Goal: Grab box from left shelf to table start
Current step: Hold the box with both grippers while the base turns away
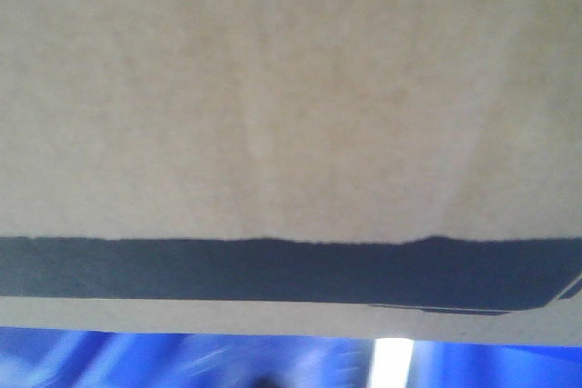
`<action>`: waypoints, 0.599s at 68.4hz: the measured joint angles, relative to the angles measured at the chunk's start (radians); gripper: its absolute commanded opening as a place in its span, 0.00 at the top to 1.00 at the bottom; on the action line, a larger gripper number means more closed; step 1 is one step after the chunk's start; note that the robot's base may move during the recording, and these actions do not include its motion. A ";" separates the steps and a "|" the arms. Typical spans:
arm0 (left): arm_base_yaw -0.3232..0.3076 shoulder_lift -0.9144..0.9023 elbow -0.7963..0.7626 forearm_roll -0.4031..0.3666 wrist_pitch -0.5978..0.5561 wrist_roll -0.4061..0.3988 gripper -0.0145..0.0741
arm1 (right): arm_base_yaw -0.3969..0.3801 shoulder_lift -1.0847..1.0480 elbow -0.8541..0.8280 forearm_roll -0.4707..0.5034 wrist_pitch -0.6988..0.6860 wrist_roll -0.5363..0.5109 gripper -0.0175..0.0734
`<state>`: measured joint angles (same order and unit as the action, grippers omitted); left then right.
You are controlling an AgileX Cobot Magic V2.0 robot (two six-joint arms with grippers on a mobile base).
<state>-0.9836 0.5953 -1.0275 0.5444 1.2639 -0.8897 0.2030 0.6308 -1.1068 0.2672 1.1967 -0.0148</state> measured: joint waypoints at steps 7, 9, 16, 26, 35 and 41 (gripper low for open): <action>0.000 0.000 0.000 0.000 0.000 0.000 0.94 | 0.000 0.000 0.000 0.000 0.000 0.000 0.73; 0.000 0.000 0.000 0.000 0.000 0.000 0.94 | 0.000 0.000 0.000 0.000 0.000 0.000 0.73; 0.000 0.000 0.000 0.000 0.000 0.000 0.94 | 0.000 0.000 0.000 0.000 0.000 0.000 0.73; 0.000 0.000 0.000 0.000 0.000 0.000 0.94 | 0.000 0.000 0.000 0.000 0.000 0.000 0.73; 0.000 0.000 0.000 0.000 0.000 0.000 0.94 | 0.000 0.000 0.000 0.000 0.000 0.000 0.73; 0.000 0.000 0.000 0.000 0.000 0.000 0.94 | 0.000 0.000 0.000 0.000 0.000 0.000 0.73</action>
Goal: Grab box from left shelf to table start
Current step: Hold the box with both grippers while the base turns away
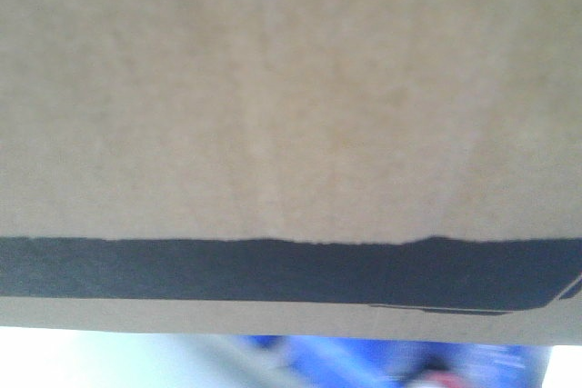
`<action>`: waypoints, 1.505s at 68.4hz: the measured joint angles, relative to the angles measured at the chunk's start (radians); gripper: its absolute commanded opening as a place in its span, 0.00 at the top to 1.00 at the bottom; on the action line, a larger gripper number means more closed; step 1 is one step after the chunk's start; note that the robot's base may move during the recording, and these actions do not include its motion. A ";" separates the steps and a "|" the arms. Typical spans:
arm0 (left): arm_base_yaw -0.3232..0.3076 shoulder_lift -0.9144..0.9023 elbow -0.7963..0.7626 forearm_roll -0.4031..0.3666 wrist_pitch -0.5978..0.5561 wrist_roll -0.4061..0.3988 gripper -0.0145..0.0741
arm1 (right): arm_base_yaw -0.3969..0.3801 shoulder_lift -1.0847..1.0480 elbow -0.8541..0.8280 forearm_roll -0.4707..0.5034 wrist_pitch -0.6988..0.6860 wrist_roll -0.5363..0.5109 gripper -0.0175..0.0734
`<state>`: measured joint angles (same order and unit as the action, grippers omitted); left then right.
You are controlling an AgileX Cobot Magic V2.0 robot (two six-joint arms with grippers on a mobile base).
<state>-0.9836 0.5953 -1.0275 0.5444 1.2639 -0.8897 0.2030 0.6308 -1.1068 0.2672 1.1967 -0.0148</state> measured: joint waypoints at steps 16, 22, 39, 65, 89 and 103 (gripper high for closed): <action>0.000 0.000 0.000 0.000 0.000 0.000 0.94 | 0.000 0.000 0.000 0.000 0.000 0.000 0.73; 0.000 0.000 0.000 -0.002 0.000 0.000 0.94 | 0.000 0.000 0.000 0.000 0.000 0.000 0.73; 0.000 -0.001 0.000 -0.002 0.000 0.000 0.94 | 0.000 0.000 0.000 0.002 0.000 0.000 0.73; 0.000 -0.002 0.000 -0.006 0.000 0.000 0.94 | 0.000 0.000 0.000 0.002 0.000 0.000 0.73; 0.000 -0.002 0.000 -0.007 0.000 0.000 0.94 | 0.000 0.000 0.000 0.002 0.000 0.000 0.73; 0.000 -0.002 0.000 -0.008 0.000 0.000 0.94 | 0.000 -0.002 0.000 0.002 0.003 0.000 0.73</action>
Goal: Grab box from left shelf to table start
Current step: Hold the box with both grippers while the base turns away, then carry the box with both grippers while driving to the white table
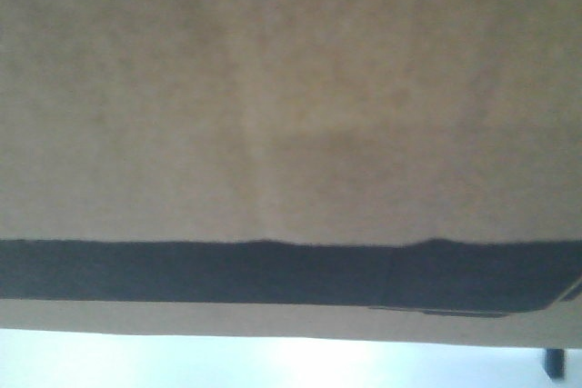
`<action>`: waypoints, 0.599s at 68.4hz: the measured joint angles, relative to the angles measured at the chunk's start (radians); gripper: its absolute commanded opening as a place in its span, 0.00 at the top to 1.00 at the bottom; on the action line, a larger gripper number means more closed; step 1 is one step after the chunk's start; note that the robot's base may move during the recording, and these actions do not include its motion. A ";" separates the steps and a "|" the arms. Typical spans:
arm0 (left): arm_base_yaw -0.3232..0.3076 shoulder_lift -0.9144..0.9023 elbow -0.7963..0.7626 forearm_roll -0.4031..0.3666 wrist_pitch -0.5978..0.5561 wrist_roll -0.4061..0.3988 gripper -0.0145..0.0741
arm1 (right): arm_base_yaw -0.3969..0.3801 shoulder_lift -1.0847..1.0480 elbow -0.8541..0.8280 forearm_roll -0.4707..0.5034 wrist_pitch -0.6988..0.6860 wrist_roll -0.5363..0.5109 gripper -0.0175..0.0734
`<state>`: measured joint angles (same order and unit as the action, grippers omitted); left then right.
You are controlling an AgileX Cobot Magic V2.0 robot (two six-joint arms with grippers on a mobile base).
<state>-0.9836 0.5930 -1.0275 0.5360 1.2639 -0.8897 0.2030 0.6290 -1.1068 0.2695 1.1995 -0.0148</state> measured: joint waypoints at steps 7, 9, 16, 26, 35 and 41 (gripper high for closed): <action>0.000 0.000 0.000 -0.002 0.000 0.000 0.94 | 0.000 0.000 0.000 0.000 0.005 0.000 0.73; 0.000 0.000 0.000 -0.002 0.000 0.000 0.94 | 0.000 0.000 0.000 0.000 0.005 0.001 0.73; 0.000 0.000 0.000 -0.003 0.000 0.000 0.94 | 0.000 0.000 0.000 -0.002 0.007 0.001 0.73; 0.000 0.000 0.000 -0.004 0.000 0.000 0.94 | 0.000 0.000 0.000 -0.002 0.007 0.001 0.73; 0.000 0.000 0.000 -0.004 0.000 0.000 0.94 | 0.000 -0.002 0.000 -0.002 0.007 0.001 0.73; 0.000 0.000 0.000 -0.004 0.000 0.000 0.94 | 0.000 -0.002 0.000 -0.002 0.007 0.001 0.73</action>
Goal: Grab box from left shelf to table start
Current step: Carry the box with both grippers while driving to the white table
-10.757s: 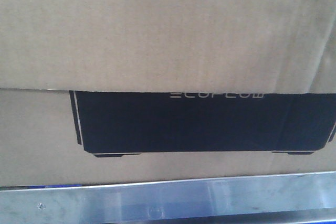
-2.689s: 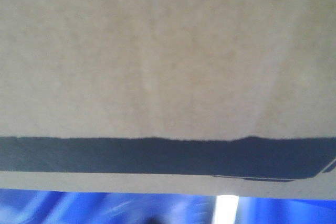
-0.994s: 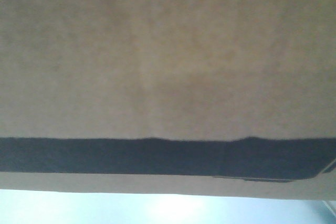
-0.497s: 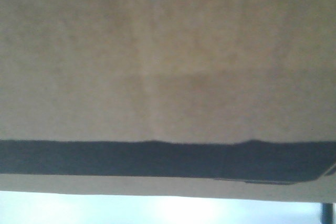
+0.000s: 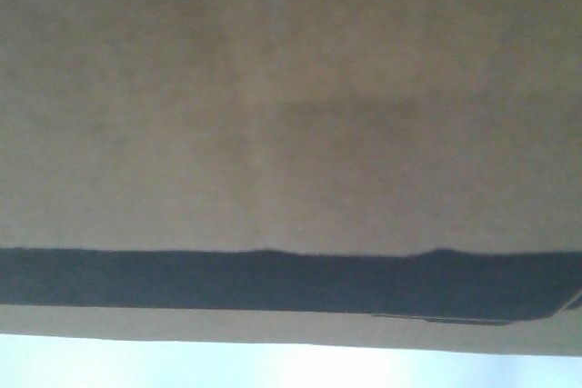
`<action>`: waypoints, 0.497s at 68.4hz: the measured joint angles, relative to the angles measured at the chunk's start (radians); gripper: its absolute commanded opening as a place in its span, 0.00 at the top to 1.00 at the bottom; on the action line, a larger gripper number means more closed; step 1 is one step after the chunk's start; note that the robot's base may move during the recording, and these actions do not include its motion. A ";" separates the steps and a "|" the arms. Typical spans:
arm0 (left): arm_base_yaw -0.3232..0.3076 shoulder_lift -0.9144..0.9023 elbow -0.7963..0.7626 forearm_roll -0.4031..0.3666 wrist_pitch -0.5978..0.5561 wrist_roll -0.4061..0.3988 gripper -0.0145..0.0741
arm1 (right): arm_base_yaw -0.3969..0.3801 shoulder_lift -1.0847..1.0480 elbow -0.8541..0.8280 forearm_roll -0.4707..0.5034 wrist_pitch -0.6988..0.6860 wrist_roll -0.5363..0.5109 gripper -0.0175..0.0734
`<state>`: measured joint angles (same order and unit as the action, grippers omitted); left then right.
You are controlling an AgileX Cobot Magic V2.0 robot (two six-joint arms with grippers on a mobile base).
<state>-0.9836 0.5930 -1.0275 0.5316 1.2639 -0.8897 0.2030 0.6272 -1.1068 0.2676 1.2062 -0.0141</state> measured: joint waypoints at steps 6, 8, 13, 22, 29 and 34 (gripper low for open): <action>0.000 0.000 0.000 0.000 0.000 0.000 0.94 | 0.000 0.000 0.000 -0.001 0.002 0.000 0.73; 0.000 0.000 0.000 0.000 0.000 0.000 0.94 | 0.000 0.000 0.000 -0.001 0.002 0.000 0.73; 0.000 0.000 0.000 0.000 0.000 0.000 0.94 | 0.000 0.000 0.000 -0.001 0.002 0.000 0.73; 0.000 0.000 0.000 0.000 0.000 0.000 0.94 | 0.000 0.000 0.000 -0.002 0.002 0.000 0.73; 0.000 0.000 0.000 0.000 0.000 0.000 0.94 | 0.000 0.000 0.000 -0.002 0.002 0.000 0.73; 0.000 0.000 0.000 0.000 0.000 0.000 0.94 | 0.000 0.000 0.000 -0.002 0.004 0.000 0.73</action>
<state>-0.9836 0.5930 -1.0275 0.5316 1.2639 -0.8897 0.2030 0.6272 -1.1068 0.2654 1.2100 -0.0141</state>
